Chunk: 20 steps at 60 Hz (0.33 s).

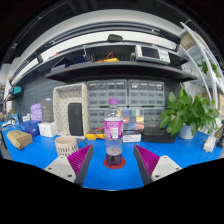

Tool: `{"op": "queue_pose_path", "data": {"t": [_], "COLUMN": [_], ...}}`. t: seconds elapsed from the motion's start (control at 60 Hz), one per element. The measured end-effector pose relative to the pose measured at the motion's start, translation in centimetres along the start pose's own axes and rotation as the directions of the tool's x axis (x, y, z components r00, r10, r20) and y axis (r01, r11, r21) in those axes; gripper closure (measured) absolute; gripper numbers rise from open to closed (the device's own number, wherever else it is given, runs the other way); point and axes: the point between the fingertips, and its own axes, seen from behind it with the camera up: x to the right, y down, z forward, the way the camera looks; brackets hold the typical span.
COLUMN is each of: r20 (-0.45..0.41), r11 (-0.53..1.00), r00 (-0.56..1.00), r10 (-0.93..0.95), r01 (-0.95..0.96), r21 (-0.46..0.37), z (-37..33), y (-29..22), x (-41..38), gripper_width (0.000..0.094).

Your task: Pour water

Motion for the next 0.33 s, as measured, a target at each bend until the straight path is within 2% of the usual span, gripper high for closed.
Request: {"op": "queue_pose_path", "data": {"t": [0.333], "r20": [-0.044], "r11": [0.999], "r00": [0.999], "r10": [-0.018], "r01": [0.019], "r21": [0.026], "z": [-3.2], "y": [-1.1], "x": [1.4], "gripper_width": [0.0102]}}
